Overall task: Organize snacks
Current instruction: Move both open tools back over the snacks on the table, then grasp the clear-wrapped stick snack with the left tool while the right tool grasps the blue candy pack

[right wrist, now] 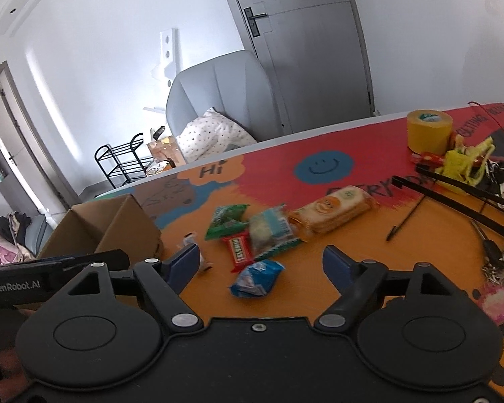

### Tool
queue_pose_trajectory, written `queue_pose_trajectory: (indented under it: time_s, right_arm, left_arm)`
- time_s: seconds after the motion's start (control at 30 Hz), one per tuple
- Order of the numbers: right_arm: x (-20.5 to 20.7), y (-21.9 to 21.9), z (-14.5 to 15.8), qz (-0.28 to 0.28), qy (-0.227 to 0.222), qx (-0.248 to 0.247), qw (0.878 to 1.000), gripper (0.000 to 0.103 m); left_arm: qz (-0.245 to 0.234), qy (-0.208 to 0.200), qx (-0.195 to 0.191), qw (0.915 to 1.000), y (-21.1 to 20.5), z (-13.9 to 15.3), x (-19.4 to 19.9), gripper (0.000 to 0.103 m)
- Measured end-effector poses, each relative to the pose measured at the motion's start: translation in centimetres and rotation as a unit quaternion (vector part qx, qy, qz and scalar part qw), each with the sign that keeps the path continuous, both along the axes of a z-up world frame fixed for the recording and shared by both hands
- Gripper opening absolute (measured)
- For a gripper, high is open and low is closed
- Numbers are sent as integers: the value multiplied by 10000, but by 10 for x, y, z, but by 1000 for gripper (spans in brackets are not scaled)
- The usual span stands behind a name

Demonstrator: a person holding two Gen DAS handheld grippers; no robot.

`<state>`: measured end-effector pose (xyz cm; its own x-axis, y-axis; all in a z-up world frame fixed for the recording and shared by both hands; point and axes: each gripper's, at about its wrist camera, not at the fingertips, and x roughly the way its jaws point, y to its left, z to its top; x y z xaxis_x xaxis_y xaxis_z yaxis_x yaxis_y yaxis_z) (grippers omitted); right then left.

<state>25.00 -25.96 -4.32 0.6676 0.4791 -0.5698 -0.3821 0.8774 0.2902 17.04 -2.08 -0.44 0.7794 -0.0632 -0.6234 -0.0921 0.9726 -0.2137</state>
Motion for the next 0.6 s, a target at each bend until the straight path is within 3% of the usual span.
queue_pose_trajectory:
  time_s: [0.23, 0.43, 0.5, 0.6]
  right_arm:
    - [5, -19, -9, -109, 63, 37, 9999, 81]
    - [15, -29, -19, -147, 189, 133, 9996, 81]
    - [17, -32, -22, -149, 228, 171, 9995, 81]
    - [19, -32, -24, -105, 270, 223, 9993, 81]
  left_arm:
    - [191, -56, 182, 9996, -13, 2, 8, 90]
    - [48, -232, 188, 9995, -26, 11, 12, 88]
    - [-52, -154, 165, 9997, -33, 8, 17, 83]
    - [-129, -9, 140, 9998, -41, -1, 26, 67]
